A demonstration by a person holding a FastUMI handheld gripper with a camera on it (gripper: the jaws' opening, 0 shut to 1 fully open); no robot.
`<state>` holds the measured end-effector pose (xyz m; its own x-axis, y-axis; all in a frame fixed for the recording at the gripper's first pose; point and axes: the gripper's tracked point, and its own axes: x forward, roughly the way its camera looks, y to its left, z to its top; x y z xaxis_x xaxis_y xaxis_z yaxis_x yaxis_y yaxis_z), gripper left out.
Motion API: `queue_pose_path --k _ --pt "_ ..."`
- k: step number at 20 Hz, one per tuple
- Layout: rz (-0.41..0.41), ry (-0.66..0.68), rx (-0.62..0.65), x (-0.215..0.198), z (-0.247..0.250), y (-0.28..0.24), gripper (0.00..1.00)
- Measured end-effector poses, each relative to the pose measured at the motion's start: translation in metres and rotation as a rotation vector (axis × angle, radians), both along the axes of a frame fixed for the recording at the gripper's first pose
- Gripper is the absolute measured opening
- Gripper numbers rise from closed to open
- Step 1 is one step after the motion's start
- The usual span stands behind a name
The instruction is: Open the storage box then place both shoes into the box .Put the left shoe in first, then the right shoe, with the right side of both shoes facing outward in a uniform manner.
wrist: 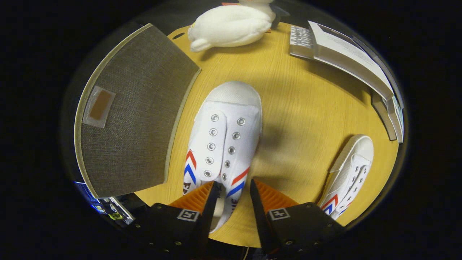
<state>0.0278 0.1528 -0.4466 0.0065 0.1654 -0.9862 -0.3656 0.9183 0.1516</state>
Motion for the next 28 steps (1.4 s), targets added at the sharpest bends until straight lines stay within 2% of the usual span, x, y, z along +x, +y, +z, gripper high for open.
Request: queue_pose_path --k 2,3,4,5,6,11,17,19,23,28 --pt "0.054 -0.007 -0.017 0.002 -0.002 -0.003 0.30" --pt "0.043 -0.010 -0.004 0.000 -0.004 -0.002 0.30" --pt "0.039 -0.004 0.000 0.003 0.006 -0.006 0.15" --pt "0.003 0.003 0.019 0.006 0.016 -0.005 0.14" --pt "-0.015 0.007 0.033 0.003 0.008 -0.007 0.04" --pt "0.032 -0.001 0.026 0.001 0.028 -0.013 0.04" --pt "-0.003 -0.001 0.058 0.018 0.061 -0.021 0.04" --pt "-0.004 -0.022 0.077 0.017 0.087 -0.018 0.04" --pt "0.021 -0.082 0.135 0.023 0.139 0.002 0.04" --pt "0.075 -0.140 0.212 0.035 0.188 0.054 0.04"
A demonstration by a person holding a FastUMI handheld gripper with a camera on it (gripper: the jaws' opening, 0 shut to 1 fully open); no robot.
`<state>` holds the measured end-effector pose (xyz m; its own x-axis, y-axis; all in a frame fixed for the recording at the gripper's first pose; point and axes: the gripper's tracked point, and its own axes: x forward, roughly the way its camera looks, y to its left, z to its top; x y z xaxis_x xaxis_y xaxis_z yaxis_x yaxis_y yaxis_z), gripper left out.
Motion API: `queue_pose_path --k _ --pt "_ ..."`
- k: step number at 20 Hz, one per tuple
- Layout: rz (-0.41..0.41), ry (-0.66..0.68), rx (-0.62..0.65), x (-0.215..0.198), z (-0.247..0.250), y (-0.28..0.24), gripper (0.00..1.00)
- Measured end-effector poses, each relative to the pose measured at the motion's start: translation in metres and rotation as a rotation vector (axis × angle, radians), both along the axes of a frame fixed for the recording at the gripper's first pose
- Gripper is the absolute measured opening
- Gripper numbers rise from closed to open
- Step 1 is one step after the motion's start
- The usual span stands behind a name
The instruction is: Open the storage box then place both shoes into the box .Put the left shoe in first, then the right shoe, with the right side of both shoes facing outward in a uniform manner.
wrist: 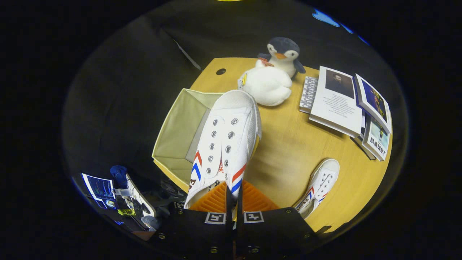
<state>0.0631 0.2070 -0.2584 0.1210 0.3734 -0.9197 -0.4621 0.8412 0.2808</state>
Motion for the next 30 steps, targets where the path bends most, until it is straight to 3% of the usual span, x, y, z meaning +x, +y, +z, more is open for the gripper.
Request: queue_pose_path --k 8,17,22,23,26,28,30 --pt "0.125 -0.015 -0.006 0.003 0.004 0.086 0.04" --pt "0.180 0.005 -0.062 0.006 -0.028 0.134 0.04" --pt "0.164 0.012 -0.073 0.015 -0.051 0.158 0.04" --pt "0.169 0.005 -0.067 0.019 -0.050 0.163 0.11" --pt "0.178 -0.065 -0.077 0.032 -0.042 0.158 0.54" --pt "0.177 -0.086 -0.078 0.035 -0.033 0.151 0.72" --pt "0.160 -0.085 -0.055 0.035 -0.022 0.144 0.74"
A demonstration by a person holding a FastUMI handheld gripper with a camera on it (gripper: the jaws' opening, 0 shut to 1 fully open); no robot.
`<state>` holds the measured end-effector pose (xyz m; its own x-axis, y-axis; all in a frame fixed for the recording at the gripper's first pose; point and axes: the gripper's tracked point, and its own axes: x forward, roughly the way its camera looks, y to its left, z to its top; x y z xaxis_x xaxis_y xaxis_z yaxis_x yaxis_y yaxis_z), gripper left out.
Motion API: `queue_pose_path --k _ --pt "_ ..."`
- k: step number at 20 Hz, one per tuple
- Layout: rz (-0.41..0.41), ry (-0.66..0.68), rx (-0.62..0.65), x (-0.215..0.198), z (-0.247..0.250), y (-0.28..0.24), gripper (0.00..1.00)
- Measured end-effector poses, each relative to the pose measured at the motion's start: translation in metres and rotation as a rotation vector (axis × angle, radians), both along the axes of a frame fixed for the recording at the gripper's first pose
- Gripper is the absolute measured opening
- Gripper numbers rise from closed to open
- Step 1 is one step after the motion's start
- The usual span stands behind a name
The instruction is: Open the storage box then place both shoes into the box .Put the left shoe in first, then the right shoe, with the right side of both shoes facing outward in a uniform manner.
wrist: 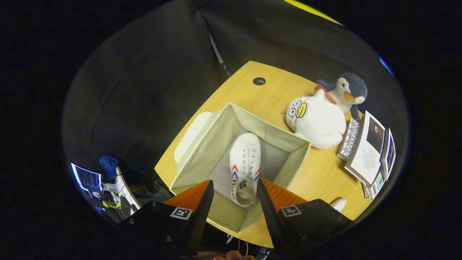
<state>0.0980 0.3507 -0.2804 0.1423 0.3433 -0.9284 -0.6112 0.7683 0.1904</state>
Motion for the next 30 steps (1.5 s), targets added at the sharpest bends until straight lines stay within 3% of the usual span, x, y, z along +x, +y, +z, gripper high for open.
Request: queue_pose_path --k 9,12,24,30 --pt "-0.084 -0.030 0.046 0.007 0.034 -0.060 0.74" --pt "-0.130 -0.027 0.055 0.006 0.035 -0.086 0.91" --pt "-0.262 -0.016 0.016 -0.003 0.020 -0.193 0.91" --pt "-0.367 -0.001 -0.019 -0.009 -0.005 -0.255 0.91"
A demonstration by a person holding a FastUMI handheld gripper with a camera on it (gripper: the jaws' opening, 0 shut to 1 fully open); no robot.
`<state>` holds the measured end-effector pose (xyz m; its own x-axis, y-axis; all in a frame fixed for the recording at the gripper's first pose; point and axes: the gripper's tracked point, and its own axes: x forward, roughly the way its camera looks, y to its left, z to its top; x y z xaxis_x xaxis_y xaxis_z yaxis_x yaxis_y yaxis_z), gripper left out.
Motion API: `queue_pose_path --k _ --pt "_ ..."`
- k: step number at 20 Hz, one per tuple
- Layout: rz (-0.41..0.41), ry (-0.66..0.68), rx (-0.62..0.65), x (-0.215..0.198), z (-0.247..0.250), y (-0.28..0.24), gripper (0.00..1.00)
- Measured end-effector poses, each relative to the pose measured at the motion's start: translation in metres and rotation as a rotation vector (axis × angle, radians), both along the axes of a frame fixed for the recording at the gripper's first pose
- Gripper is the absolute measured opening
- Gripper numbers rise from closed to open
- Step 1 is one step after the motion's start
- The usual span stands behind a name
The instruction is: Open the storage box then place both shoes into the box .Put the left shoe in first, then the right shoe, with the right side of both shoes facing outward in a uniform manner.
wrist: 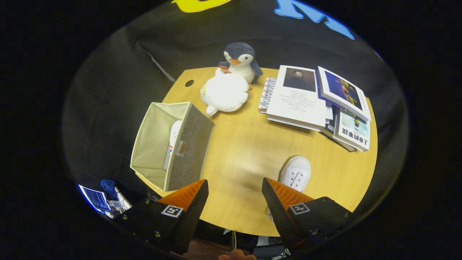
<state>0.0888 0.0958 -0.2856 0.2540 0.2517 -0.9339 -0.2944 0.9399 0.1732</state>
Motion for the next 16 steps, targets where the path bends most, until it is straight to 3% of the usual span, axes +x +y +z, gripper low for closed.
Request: queue_pose_path --k 10,16 --pt "-0.157 0.074 -0.056 -0.019 -0.053 -0.092 0.91" --pt "-0.166 0.137 -0.109 -0.041 -0.086 -0.129 0.91"
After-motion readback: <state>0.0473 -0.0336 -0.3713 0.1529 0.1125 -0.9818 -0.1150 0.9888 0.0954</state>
